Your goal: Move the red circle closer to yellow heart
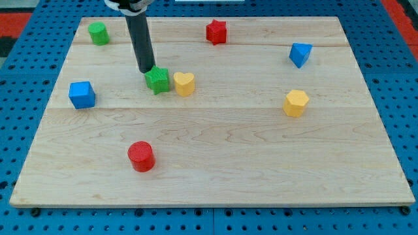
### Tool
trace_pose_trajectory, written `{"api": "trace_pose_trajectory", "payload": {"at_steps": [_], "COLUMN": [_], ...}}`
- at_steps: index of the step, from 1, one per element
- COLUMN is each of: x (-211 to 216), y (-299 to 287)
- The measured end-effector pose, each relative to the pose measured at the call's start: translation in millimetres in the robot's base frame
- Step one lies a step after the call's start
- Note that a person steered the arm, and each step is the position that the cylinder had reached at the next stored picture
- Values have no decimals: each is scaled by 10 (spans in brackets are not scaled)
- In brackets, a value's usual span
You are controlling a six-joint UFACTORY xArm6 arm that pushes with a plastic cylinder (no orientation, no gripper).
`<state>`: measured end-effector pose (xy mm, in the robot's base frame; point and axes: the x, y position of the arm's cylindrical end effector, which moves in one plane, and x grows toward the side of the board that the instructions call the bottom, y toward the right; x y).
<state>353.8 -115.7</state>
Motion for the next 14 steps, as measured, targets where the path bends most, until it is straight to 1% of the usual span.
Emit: {"api": "trace_pose_trajectory", "payload": {"at_steps": [1,2,3,4,5,6,8,9,10,11,12,13,14], "x": [54,55,358,1140,1769,1937,2080,1962,2077,2391,2201,1921,1838], "y": [155,-75,-652,-1035,-1030,-616,-75,171,336,351,557,506,614]}}
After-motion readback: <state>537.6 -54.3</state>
